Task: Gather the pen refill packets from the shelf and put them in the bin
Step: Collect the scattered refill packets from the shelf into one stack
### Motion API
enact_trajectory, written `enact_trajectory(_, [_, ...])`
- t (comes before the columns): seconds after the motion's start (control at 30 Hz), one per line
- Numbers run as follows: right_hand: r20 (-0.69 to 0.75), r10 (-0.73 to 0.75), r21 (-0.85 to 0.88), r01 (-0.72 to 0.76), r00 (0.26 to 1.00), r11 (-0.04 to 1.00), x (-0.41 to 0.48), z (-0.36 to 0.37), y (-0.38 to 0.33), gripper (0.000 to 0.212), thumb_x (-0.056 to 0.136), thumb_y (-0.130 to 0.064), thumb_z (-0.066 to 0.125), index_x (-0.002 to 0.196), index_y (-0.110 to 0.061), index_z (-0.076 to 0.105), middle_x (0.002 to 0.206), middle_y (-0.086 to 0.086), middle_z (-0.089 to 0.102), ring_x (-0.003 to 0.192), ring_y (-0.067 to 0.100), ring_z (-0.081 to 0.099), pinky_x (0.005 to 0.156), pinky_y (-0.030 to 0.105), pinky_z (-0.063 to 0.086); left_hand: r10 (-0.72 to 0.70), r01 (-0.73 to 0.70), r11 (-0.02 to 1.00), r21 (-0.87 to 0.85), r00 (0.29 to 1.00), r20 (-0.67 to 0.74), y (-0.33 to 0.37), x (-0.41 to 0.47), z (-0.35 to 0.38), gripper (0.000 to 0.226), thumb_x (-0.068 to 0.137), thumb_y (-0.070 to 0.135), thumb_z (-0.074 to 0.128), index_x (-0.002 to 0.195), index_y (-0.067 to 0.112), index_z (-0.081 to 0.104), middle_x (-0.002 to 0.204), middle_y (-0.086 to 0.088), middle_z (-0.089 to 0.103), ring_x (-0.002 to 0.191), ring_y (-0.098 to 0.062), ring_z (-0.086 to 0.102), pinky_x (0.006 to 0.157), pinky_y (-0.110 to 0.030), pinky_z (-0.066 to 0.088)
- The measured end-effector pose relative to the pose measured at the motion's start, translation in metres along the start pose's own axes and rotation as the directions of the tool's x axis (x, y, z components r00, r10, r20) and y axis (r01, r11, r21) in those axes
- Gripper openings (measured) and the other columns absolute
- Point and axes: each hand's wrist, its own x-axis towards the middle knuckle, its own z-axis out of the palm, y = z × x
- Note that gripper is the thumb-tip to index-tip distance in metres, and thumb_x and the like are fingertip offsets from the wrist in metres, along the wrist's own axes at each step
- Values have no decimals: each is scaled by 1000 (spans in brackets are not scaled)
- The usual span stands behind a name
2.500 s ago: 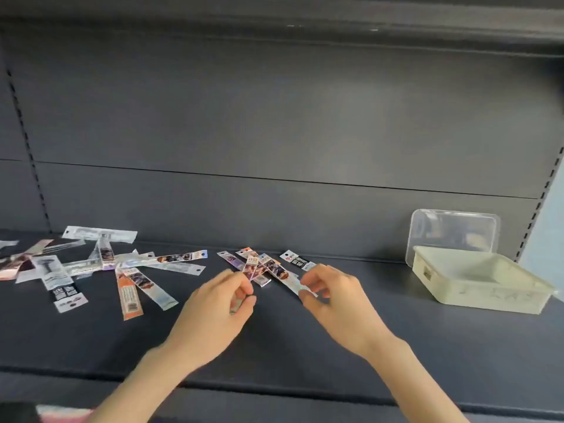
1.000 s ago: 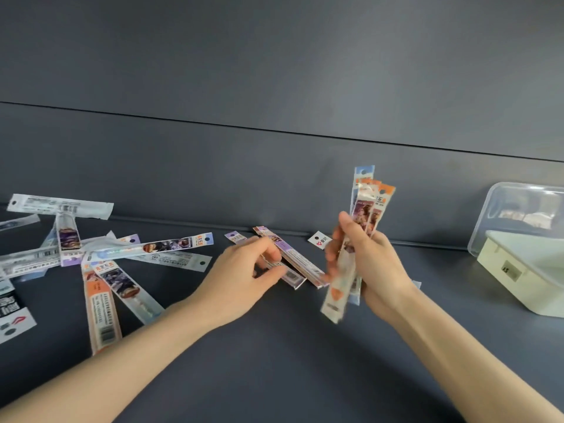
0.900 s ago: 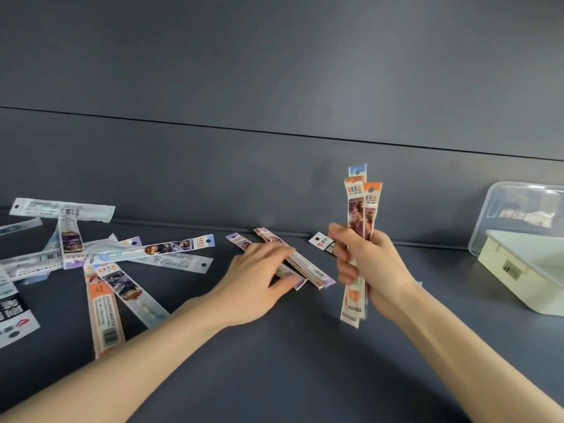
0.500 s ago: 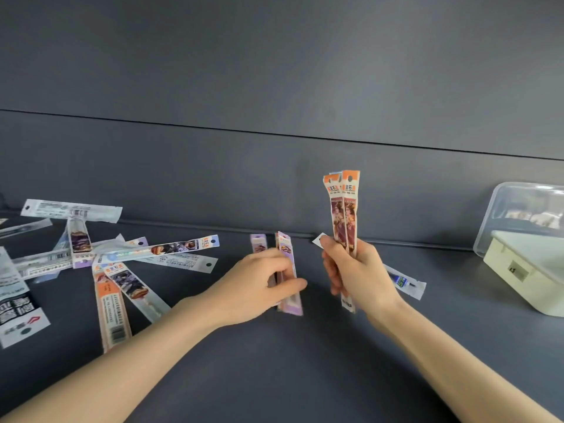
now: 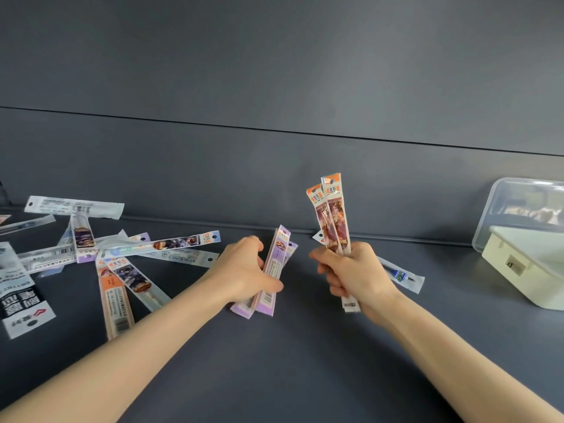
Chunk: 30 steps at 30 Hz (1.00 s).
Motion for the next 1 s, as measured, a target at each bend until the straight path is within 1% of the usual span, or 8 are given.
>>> enact_trajectory(0.13, [-30, -25, -21, 24, 999, 999, -1, 1, 1, 25, 92, -13, 56, 92, 10, 63, 54, 3, 56, 35, 10, 36, 34, 18, 30, 5, -3, 1000, -18, 995, 101, 1, 5, -6, 32, 67, 25, 80, 94, 9, 72, 87, -3, 75, 82, -18, 71, 79, -35, 56])
enact_trajectory(0.27, [-20, -33, 32, 34, 999, 999, -3, 0, 0, 30, 90, -22, 63, 89, 8, 65, 57, 3, 48, 40, 8, 32, 36, 17, 26, 67, -57, 978, -200, 997, 46, -6, 0, -2, 12, 68, 18, 75, 79, 13, 74, 80, -8, 75, 76, -20, 71, 66, -27, 46])
enact_trajectory(0.43, [-56, -112, 106, 117, 992, 987, -6, -6, -10, 30, 80, -29, 73, 64, -14, 54, 58, 5, 34, 48, 14, 24, 38, 22, 22, 153, -205, 775, -598, 979, -138, 14, -10, 1, 15, 71, 7, 78, 84, 11, 70, 75, -1, 74, 66, -8, 70, 64, -22, 53])
enact_trajectory(0.57, [-3, -147, 197, 145, 989, 970, -9, -23, -24, 14, 82, -24, 71, 77, -12, 67, 61, 4, 48, 49, 12, 32, 36, 19, 26, 204, -217, 670, -710, 973, -105, 43, -17, 13, 21, 75, 3, 74, 94, 7, 66, 85, -4, 76, 79, -15, 73, 69, -27, 58])
enact_trajectory(0.7, [-4, -182, 291, 175, 983, 941, -17, -57, -29, 15, 87, -22, 65, 86, -8, 68, 68, 6, 68, 45, 11, 55, 40, 20, 43, 213, -165, 661, -732, 977, -28, 70, -19, 30, 20, 77, 2, 73, 95, 2, 64, 87, -9, 75, 79, -19, 74, 69, -32, 60])
enact_trajectory(0.77, [38, -165, 301, 147, 986, 942, -22, -77, -26, 18, 85, -24, 66, 91, -8, 69, 78, 9, 74, 62, 20, 71, 58, 33, 59, 244, -154, 650, -744, 970, 12, 88, -21, 43, 20, 75, 1, 75, 92, 1, 64, 87, -11, 75, 79, -22, 74, 69, -33, 59])
enact_trajectory(0.83, [56, -156, 217, 140, 986, 966, -26, -98, -21, 15, 81, -26, 70, 88, -12, 70, 79, 6, 75, 75, 26, 74, 65, 41, 60, 276, -168, 644, -746, 961, 23, 107, -24, 60, 20, 73, 0, 76, 88, 3, 64, 84, -11, 75, 79, -23, 74, 72, -34, 59])
enact_trajectory(1.0, [-30, -159, 195, 162, 987, 967, -21, -149, -10, 11, 86, -18, 66, 76, -14, 65, 63, -2, 68, 60, 13, 67, 52, 28, 51, 264, -192, 689, -699, 965, -5, 140, -23, 98, 26, 68, 15, 83, 86, 12, 64, 88, -6, 73, 81, -17, 70, 77, -27, 57])
